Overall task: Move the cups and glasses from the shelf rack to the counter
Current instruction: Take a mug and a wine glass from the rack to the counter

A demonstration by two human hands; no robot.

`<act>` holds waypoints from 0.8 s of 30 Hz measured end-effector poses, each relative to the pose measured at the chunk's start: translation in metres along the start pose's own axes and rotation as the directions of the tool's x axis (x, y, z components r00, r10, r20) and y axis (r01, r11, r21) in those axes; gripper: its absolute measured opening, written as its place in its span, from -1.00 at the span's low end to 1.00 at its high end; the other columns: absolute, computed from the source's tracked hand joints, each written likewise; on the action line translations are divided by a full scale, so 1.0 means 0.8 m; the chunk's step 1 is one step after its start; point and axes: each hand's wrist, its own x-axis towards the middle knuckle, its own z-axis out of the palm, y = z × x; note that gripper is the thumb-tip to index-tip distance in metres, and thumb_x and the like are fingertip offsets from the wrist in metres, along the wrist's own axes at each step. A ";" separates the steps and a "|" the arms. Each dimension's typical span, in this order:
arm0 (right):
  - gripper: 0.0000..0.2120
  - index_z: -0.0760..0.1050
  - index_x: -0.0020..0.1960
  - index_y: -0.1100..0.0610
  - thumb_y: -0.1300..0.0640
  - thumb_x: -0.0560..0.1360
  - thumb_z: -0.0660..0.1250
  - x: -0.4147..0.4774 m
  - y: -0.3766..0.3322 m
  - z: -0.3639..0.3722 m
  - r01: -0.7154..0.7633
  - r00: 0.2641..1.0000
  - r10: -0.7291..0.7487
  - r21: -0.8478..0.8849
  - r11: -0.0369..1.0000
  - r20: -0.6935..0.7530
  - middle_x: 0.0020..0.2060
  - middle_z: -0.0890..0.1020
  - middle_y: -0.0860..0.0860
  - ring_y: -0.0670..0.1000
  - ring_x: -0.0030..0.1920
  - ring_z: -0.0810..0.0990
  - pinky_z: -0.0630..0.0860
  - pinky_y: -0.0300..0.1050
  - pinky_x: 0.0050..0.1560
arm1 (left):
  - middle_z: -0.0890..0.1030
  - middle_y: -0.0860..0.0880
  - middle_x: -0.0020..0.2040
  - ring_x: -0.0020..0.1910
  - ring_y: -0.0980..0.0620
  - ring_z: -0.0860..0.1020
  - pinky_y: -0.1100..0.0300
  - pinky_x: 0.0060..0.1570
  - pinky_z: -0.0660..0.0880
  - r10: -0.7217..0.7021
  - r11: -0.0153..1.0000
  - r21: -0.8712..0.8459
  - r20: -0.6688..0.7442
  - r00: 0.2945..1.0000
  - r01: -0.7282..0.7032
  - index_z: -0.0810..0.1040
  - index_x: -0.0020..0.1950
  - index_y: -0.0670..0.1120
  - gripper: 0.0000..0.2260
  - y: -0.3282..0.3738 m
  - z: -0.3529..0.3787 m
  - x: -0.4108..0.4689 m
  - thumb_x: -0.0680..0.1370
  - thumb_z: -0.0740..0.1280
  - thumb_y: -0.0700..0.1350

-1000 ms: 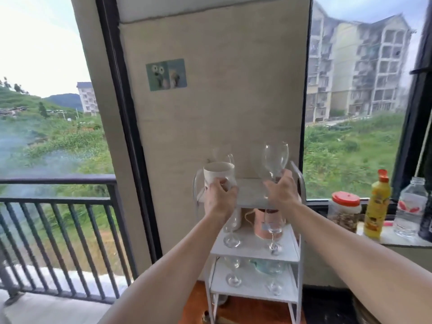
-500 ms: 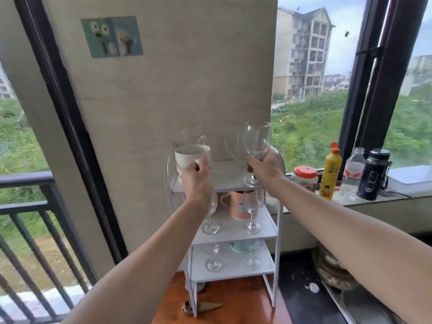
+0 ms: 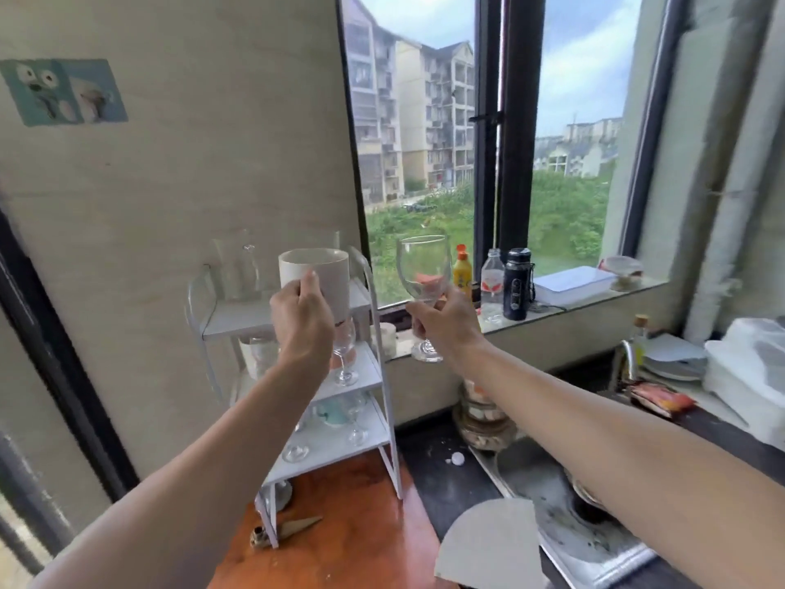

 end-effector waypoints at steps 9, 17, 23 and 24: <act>-0.82 0.44 -0.08 -0.06 0.05 0.37 0.41 -0.160 0.077 -0.275 -0.214 0.934 0.168 -0.117 0.970 -0.315 -0.18 0.63 0.05 0.14 -0.15 0.66 0.59 0.14 -0.01 | 0.48 -0.09 -0.36 -0.38 -0.04 0.39 0.15 -0.38 0.30 -0.140 0.990 0.017 0.312 0.940 0.142 0.38 -0.42 -0.07 -0.66 -0.009 0.115 -0.232 0.56 0.20 -0.09; -0.83 0.46 -0.12 -0.02 0.10 0.37 0.43 -0.277 0.095 -0.517 -0.324 0.734 0.194 -0.084 0.942 -0.651 -0.26 0.65 0.05 0.00 -0.34 0.63 0.58 -0.04 -0.22 | 0.42 -0.06 -0.41 -0.38 -0.02 0.33 0.21 -0.49 0.32 -0.175 0.976 0.014 0.644 0.745 0.218 0.38 -0.45 -0.07 -0.64 -0.002 0.262 -0.435 0.56 0.17 -0.15; -0.83 0.50 -0.03 0.08 0.20 0.40 0.41 -0.336 0.109 -0.677 -0.410 0.528 0.203 -0.038 0.911 -0.825 -0.31 0.64 0.06 -0.03 -0.38 0.59 0.45 -0.21 -0.45 | 0.36 -0.05 -0.43 -0.36 -0.03 0.31 0.11 -0.33 0.23 -0.164 0.961 0.009 0.822 0.545 0.275 0.34 -0.44 -0.08 -0.64 0.002 0.390 -0.552 0.57 0.19 -0.15; -0.82 0.50 -0.01 0.09 0.19 0.41 0.41 -0.343 0.111 -0.703 -0.426 0.497 0.201 -0.036 0.904 -0.844 -0.31 0.63 0.06 -0.03 -0.39 0.59 0.44 -0.22 -0.46 | 0.36 -0.05 -0.43 -0.38 -0.02 0.30 0.12 -0.34 0.23 -0.158 0.960 0.010 0.844 0.513 0.279 0.34 -0.43 -0.08 -0.66 0.002 0.412 -0.570 0.57 0.19 -0.15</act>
